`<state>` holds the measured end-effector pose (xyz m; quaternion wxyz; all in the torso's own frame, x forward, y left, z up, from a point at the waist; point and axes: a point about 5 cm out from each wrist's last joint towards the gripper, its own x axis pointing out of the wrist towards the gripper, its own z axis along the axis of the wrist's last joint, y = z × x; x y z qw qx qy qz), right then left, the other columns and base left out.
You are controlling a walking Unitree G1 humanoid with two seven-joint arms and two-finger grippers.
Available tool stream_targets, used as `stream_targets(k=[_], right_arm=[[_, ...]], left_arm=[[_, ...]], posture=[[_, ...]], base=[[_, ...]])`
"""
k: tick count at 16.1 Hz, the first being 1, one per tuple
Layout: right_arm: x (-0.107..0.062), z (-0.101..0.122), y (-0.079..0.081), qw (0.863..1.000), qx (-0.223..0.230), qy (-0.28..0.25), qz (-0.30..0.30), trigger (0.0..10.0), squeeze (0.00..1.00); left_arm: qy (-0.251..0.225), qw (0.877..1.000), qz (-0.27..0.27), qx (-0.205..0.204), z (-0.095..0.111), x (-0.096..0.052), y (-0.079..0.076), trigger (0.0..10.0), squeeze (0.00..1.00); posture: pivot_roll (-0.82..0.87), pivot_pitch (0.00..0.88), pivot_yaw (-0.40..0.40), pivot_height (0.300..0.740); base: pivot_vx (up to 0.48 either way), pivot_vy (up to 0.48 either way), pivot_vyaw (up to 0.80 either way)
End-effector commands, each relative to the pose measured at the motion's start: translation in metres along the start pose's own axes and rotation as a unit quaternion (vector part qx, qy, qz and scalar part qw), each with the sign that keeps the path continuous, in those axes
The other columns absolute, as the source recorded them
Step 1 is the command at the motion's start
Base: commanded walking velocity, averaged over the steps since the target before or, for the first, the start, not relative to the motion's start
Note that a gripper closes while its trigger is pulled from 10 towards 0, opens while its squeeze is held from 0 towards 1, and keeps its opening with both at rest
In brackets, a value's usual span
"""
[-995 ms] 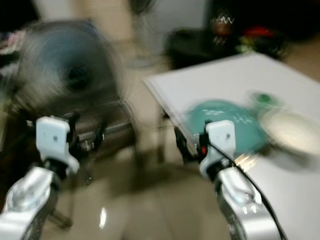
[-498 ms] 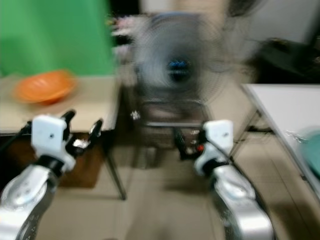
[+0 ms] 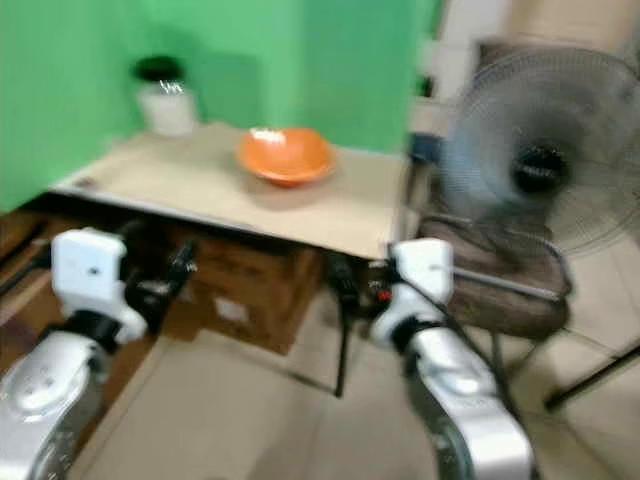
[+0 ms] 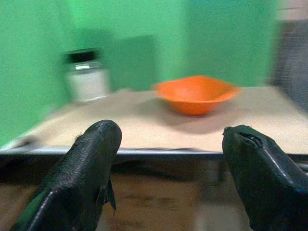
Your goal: Setting the table
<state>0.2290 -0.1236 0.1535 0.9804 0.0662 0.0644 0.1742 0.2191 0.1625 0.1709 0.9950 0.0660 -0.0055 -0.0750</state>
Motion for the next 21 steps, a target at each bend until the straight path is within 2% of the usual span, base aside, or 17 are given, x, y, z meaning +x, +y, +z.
stream_targets(k=[1,3,9,13,15,21], right_arm=[[0.0,0.003,-0.008,1.0,-0.003,-0.003,-0.014,10.0,0.0],[0.002,0.004,-0.008,1.0,-0.003,-0.004,-0.013,10.0,0.0],[0.006,0.005,-0.006,1.0,-0.002,-0.007,-0.01,10.0,0.0],[0.008,0.008,-0.006,0.999,-0.039,-0.012,-0.008,10.0,0.0],[0.009,0.009,-0.008,0.999,-0.034,-0.014,-0.018,10.0,0.0],[0.013,0.015,-0.013,0.999,-0.013,-0.026,-0.024,10.0,0.0]], left_arm=[[0.002,1.0,-0.009,0.005,0.0,0.003,-0.004,10.0,0.0],[-0.001,1.0,-0.008,0.006,0.0,0.004,-0.002,10.0,0.0],[-0.004,1.0,-0.017,0.001,0.002,0.004,-0.003,10.0,0.0],[-0.004,1.0,-0.022,0.0,0.002,0.004,-0.003,10.0,0.0],[-0.004,1.0,-0.028,0.0,0.002,0.003,-0.005,10.0,0.0],[-0.001,0.999,-0.044,0.004,0.001,0.002,-0.009,10.0,0.0]], posture=[[0.06,0.0,0.022,0.74],[0.06,0.0,0.022,0.74],[0.07,0.0,0.025,0.74],[0.07,0.0,0.025,0.74],[0.07,0.0,0.024,0.74],[0.07,0.0,0.016,0.74]], base=[[0.0,0.0,0.0],[0.0,0.0,0.0],[0.328,0.0,0.0],[0.403,0.0,0.31],[0.407,0.0,0.8],[0.403,0.0,0.0]])
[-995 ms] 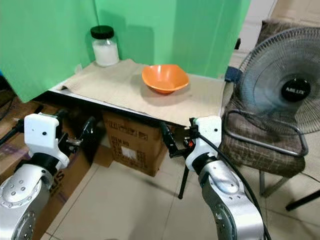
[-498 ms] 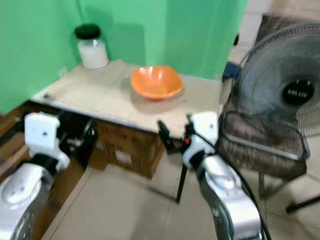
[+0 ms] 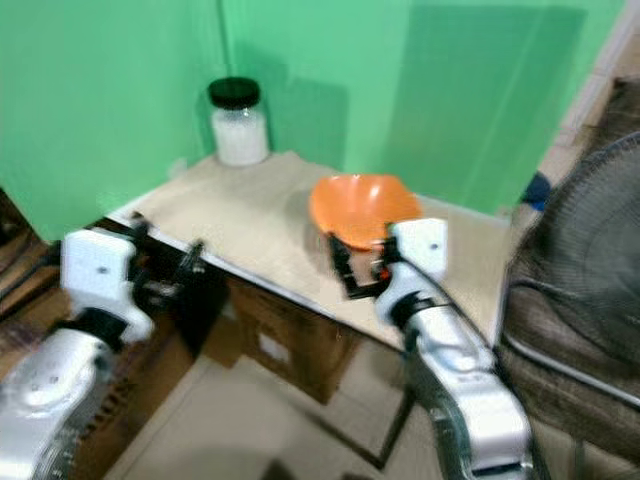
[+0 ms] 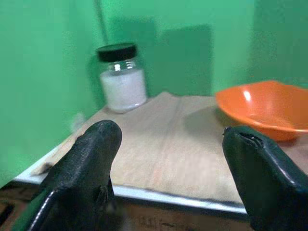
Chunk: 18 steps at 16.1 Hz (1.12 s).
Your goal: Setting the table
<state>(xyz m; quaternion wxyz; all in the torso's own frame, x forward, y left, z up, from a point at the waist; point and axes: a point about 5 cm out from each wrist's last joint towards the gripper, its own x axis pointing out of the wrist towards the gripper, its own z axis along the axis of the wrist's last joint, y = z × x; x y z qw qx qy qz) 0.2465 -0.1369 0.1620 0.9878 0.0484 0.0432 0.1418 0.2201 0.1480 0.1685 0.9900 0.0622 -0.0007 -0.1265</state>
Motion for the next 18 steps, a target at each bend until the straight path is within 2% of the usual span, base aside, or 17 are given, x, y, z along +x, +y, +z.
stream_targets(k=[1,2,4,5,6,7,11,12,13,15,18], right_arm=[[0.004,0.005,0.002,1.0,0.01,-0.008,0.005,10.0,0.0],[0.005,0.006,0.001,1.0,0.012,-0.009,0.002,10.0,0.0],[0.013,0.01,-0.015,0.999,0.027,0.003,-0.028,10.0,0.0],[0.019,0.012,-0.025,0.998,0.047,0.005,-0.048,10.0,0.97],[0.027,0.015,-0.038,0.995,0.074,0.009,-0.064,10.0,1.0],[0.031,0.016,-0.041,0.995,0.079,0.011,-0.065,10.0,1.0],[0.068,0.023,-0.076,0.996,0.027,0.052,-0.066,10.0,1.0],[0.081,0.025,-0.091,0.994,0.012,0.067,-0.084,10.0,1.0],[0.084,0.025,-0.097,0.993,0.008,0.071,-0.095,10.0,1.0],[0.087,0.021,-0.13,0.984,0.02,0.097,-0.146,10.0,1.0],[0.08,0.012,-0.155,0.974,0.02,0.138,-0.178,10.0,1.0]], left_arm=[[0.0,1.0,0.003,0.008,0.001,-0.002,0.004,10.0,0.0],[0.002,1.0,0.0,0.008,0.0,-0.002,0.004,10.0,0.0],[0.009,0.997,-0.07,0.009,-0.003,-0.005,-0.01,10.0,0.0],[0.006,0.996,-0.089,0.008,-0.002,-0.005,-0.013,10.0,0.0],[-0.002,0.994,-0.113,0.003,0.0,-0.003,-0.017,10.0,0.0],[-0.005,0.992,-0.122,0.0,0.001,-0.003,-0.019,10.0,0.0],[0.005,0.979,-0.204,0.0,0.001,0.001,-0.025,10.0,0.0],[0.008,0.974,-0.226,0.0,0.001,0.003,-0.026,10.0,0.0],[0.008,0.973,-0.231,-0.001,0.001,0.003,-0.026,10.0,0.0],[0.015,0.963,-0.27,-0.012,0.001,-0.001,-0.032,10.0,0.0],[0.024,0.953,-0.3,-0.022,-0.001,-0.007,-0.037,10.0,0.0]], posture=[[0.07,0.0,0.016,0.74],[0.07,0.0,0.016,0.74],[0.07,0.0,0.014,0.74],[0.07,0.0,0.017,0.74],[0.06,0.0,0.02,0.74],[0.06,0.0,0.02,0.74],[0.05,0.0,0.024,0.74],[0.05,0.0,0.021,0.74],[0.05,0.0,0.021,0.74],[0.06,0.0,0.013,0.74],[0.06,0.0,0.007,0.74]], base=[[0.356,0.0,0.0],[0.3,0.0,0.0],[0.0,0.0,0.0],[0.0,0.0,0.0],[0.0,0.0,0.0],[0.0,0.0,0.0],[0.0,0.0,0.0],[0.0,0.0,0.0],[0.0,0.0,0.0],[0.0,0.0,0.0],[0.0,0.0,0.0]])
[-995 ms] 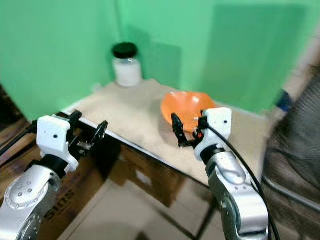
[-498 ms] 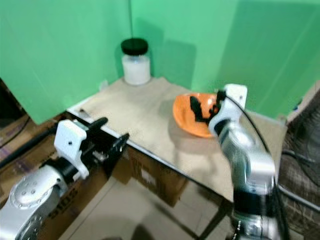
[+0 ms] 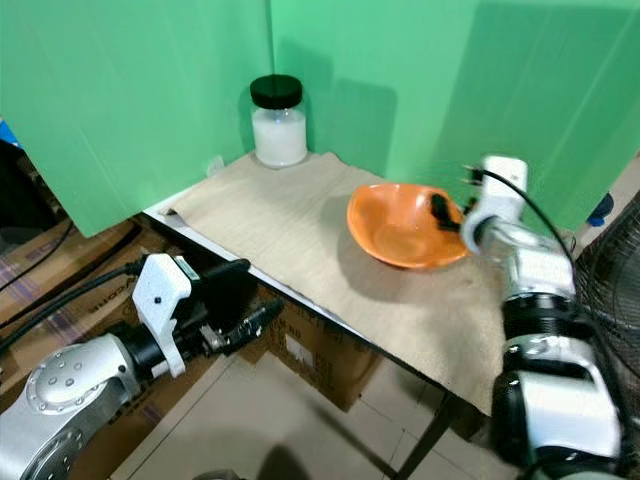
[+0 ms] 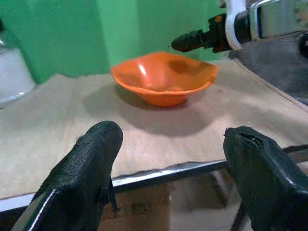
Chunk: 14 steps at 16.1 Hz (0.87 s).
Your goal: Setting the table
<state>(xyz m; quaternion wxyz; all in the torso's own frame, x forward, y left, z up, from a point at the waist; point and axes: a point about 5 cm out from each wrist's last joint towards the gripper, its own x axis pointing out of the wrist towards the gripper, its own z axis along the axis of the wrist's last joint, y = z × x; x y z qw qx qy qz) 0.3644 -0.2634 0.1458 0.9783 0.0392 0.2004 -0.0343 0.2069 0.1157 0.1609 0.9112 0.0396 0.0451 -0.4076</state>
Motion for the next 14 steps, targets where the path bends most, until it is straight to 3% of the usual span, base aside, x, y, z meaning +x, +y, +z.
stream_targets(k=[1,2,3,5,6,7,8,11,14], right_arm=[[0.002,0.003,-0.008,1.0,0.012,-0.002,-0.01,10.0,0.32],[0.002,0.002,-0.011,1.0,0.017,0.0,-0.014,10.0,0.32],[0.002,0.0,-0.014,1.0,0.026,0.003,-0.014,10.0,0.0],[0.003,-0.01,-0.018,0.998,0.057,0.032,0.01,10.0,0.0],[0.002,-0.017,-0.017,0.994,0.096,0.049,0.027,10.0,0.0],[0.002,-0.021,-0.017,0.989,0.127,0.061,0.038,7.7,0.0],[0.002,-0.024,-0.016,0.985,0.151,0.066,0.043,0.4,0.0],[0.003,-0.027,-0.013,0.974,0.204,0.071,0.061,0.0,0.0],[0.003,-0.028,-0.009,0.969,0.22,0.082,0.078,0.0,0.0]], left_arm=[[0.002,1.0,-0.015,0.0,0.001,-0.001,-0.004,10.0,0.0],[0.003,1.0,-0.017,0.0,0.001,-0.002,-0.004,10.0,0.0],[0.004,1.0,-0.019,-0.001,0.001,-0.002,-0.004,10.0,0.0],[0.007,1.0,-0.025,-0.002,0.0,-0.002,-0.005,10.0,0.0],[0.008,1.0,-0.027,-0.002,0.0,-0.002,-0.005,10.0,0.0],[0.008,1.0,-0.028,-0.001,0.0,-0.001,-0.004,10.0,0.0],[0.008,1.0,-0.029,0.0,0.0,-0.001,-0.004,10.0,0.0],[0.01,0.999,-0.032,0.001,0.0,-0.002,-0.005,10.0,0.0],[0.014,0.999,-0.038,0.001,-0.001,-0.003,-0.005,10.0,0.0]], posture=[[0.06,0.0,0.009,0.74],[0.06,0.0,0.009,0.74],[0.05,0.0,0.011,0.74],[0.05,0.0,0.016,0.74],[0.05,0.0,0.02,0.74],[0.05,0.0,0.021,0.74],[0.05,0.0,0.021,0.74],[0.05,0.0,0.019,0.74],[0.05,0.0,0.02,0.74]], base=[[0.0,0.0,0.0],[0.0,0.0,0.0],[0.0,0.0,0.0],[0.0,0.0,0.0],[0.0,0.0,0.0],[0.0,0.0,0.0],[0.0,0.0,0.0],[0.0,0.0,0.0],[0.0,0.0,0.0]])
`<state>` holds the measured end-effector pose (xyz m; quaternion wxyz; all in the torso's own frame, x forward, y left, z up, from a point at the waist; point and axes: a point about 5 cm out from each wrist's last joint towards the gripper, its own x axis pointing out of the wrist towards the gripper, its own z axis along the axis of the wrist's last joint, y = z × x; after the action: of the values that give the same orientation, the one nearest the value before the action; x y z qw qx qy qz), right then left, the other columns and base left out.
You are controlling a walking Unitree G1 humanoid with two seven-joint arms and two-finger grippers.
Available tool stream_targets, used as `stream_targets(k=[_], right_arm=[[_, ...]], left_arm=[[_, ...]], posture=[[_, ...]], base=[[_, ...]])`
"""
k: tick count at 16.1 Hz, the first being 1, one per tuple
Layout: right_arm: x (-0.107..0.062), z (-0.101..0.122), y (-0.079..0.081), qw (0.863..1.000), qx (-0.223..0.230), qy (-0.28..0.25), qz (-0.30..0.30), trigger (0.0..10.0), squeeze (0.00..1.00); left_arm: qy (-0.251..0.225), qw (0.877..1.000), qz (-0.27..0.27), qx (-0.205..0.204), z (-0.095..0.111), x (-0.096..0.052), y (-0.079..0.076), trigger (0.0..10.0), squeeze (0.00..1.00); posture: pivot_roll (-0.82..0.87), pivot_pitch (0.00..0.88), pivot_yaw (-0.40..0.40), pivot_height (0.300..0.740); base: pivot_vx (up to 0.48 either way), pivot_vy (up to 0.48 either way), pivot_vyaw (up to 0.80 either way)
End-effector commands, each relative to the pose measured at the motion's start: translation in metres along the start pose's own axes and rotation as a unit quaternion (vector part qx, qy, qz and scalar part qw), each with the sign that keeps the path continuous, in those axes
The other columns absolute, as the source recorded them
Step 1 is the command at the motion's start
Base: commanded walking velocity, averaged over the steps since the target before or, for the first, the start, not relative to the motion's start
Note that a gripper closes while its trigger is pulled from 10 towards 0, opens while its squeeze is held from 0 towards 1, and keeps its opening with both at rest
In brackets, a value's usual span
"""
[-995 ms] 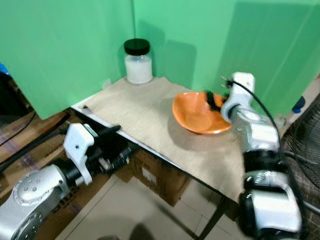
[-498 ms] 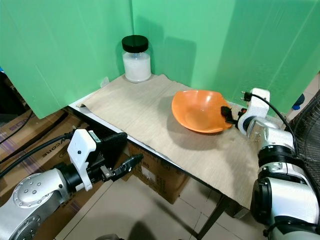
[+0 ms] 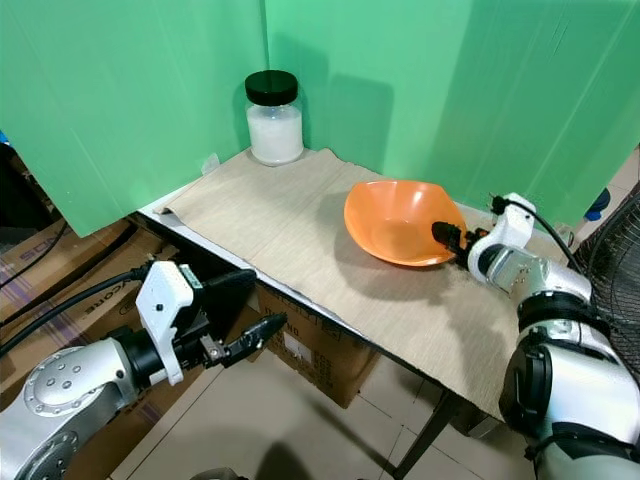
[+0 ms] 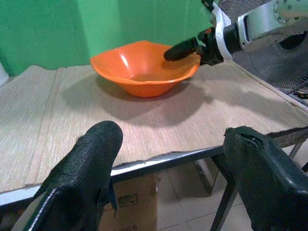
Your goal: Setting the table
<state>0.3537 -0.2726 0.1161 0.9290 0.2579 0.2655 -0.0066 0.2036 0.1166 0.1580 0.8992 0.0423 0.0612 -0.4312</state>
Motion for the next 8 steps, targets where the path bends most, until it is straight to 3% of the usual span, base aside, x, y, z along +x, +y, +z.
stream_targets(k=[1,8], right_arm=[[0.001,0.0008,0.0043,1.0,0.013,0.002,0.013,0.0,0.0],[0.0022,-0.0035,0.0053,0.999,0.025,0.012,0.016,0.0,0.0]], left_arm=[[-0.001,1.0,-0.011,0.004,0.0026,-0.0006,-0.0033,10.0,0.0],[0.002,1.0,-0.014,0.005,0.0012,-0.0003,-0.0036,10.0,0.0]], posture=[[0.05,0.0,0.02,0.74],[0.06,0.0,0.024,0.74]], base=[[0.0,0.0,0.0],[0.0,0.0,0.0]])
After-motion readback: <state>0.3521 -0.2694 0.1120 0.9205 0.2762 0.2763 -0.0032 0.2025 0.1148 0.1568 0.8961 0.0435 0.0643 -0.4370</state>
